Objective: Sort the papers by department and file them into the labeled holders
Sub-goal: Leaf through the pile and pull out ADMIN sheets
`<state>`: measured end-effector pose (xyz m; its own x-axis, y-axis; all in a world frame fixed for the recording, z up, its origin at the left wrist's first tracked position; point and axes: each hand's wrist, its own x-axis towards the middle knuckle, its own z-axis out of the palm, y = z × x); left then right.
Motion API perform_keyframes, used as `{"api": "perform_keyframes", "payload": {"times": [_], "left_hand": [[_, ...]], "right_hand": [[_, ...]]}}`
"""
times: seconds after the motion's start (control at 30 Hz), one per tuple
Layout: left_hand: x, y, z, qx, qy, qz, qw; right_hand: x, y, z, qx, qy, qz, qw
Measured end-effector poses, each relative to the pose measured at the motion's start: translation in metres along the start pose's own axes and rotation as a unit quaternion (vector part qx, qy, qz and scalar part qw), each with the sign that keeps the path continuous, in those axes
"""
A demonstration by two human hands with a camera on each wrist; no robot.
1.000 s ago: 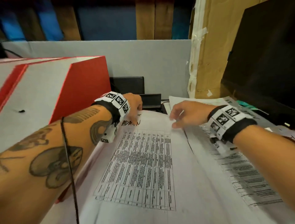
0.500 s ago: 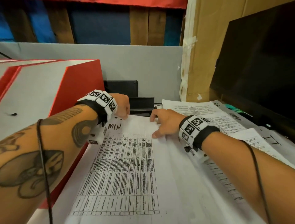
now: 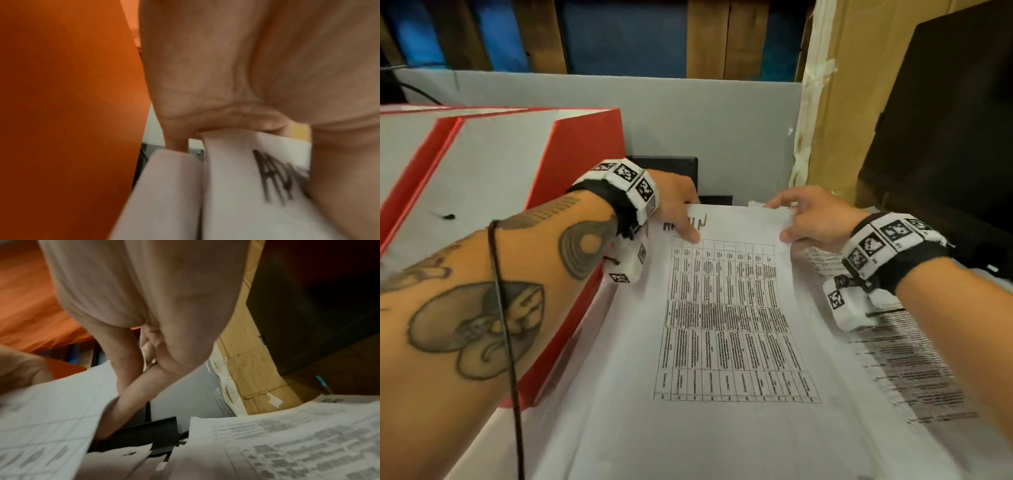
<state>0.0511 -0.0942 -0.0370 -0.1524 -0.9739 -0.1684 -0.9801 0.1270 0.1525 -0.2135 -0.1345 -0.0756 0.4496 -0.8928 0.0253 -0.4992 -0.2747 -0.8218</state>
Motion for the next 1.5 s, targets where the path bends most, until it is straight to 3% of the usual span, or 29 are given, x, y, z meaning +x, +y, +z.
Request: {"api": "perform_keyframes", "payload": {"times": [0.07,0.27,0.37,0.5,0.63,0.73,0.83,1.0,1.2,1.33,1.5], "left_hand": [[0.001,0.004,0.004,0.004,0.039,0.003,0.999],[-0.011,0.010,0.001,-0.099,0.142,-0.038,0.984],[-0.022,-0.004,0.002,-0.113,0.117,-0.068,0.984],[-0.029,-0.009,0.020,-0.168,0.175,-0.080,0.967],[-0.019,-0.003,0.035,-0.222,0.247,-0.089,0.939],[-0.013,-0.005,0.041,-0.221,0.270,-0.110,0.931],[-0.014,-0.012,0.045,-0.204,0.267,-0.122,0.934],[-0.012,-0.013,0.048,-0.186,0.271,-0.121,0.937],[-0.015,-0.009,0.048,-0.232,0.225,-0.080,0.943],[-0.020,-0.009,0.050,-0.256,0.228,-0.032,0.939],[-0.016,-0.011,0.050,-0.251,0.296,-0.056,0.920]], "right_hand": [[-0.002,0.003,-0.002,0.008,0.008,-0.006,1.000],[0.007,0.012,-0.007,-0.152,0.099,-0.051,0.982],[0.005,0.018,-0.019,-0.171,0.087,-0.025,0.981],[-0.004,0.017,-0.030,-0.272,0.075,0.003,0.959],[-0.005,-0.003,-0.017,-0.268,0.023,-0.034,0.962],[0.002,-0.011,-0.009,-0.270,0.053,-0.090,0.957],[0.005,-0.010,-0.018,-0.321,0.062,-0.109,0.939],[-0.008,0.005,-0.027,-0.240,-0.034,-0.084,0.967],[-0.013,0.007,-0.013,-0.293,-0.100,-0.020,0.951],[0.010,-0.002,-0.004,-0.330,-0.057,-0.019,0.942],[0.031,-0.003,0.003,-0.321,0.022,0.018,0.947]]}}
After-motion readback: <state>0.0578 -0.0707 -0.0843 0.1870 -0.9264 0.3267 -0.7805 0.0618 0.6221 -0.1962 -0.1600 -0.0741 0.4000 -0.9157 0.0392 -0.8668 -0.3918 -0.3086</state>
